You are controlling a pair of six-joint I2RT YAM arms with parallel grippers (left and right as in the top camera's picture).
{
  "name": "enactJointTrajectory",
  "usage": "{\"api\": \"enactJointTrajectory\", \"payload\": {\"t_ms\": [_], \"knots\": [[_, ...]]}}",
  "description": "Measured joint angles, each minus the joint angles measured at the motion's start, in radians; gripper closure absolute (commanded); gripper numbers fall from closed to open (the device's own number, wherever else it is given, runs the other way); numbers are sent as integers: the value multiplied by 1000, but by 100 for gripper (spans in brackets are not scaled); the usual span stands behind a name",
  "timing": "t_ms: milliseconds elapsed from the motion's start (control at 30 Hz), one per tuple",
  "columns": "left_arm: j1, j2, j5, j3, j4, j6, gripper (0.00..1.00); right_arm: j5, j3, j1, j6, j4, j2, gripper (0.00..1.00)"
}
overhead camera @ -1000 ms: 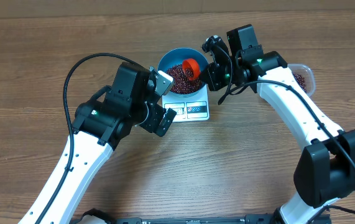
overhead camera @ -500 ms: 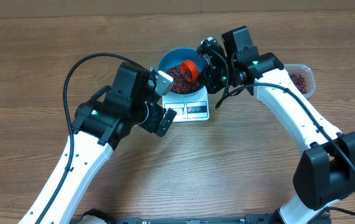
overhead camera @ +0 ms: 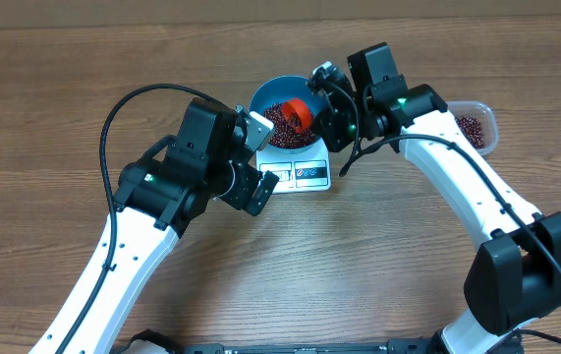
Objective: Scoop item into bowl and weigh 150g on scale
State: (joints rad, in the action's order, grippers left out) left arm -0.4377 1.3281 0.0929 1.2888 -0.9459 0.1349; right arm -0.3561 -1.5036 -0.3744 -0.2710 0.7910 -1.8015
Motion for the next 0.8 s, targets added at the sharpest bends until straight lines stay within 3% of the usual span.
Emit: {"api": "enactJointTrajectory", "payload": {"t_ms": [800], "knots": [[0,0,0,0,0,0,0,50,0,-1,55,-17,2,96]]}}
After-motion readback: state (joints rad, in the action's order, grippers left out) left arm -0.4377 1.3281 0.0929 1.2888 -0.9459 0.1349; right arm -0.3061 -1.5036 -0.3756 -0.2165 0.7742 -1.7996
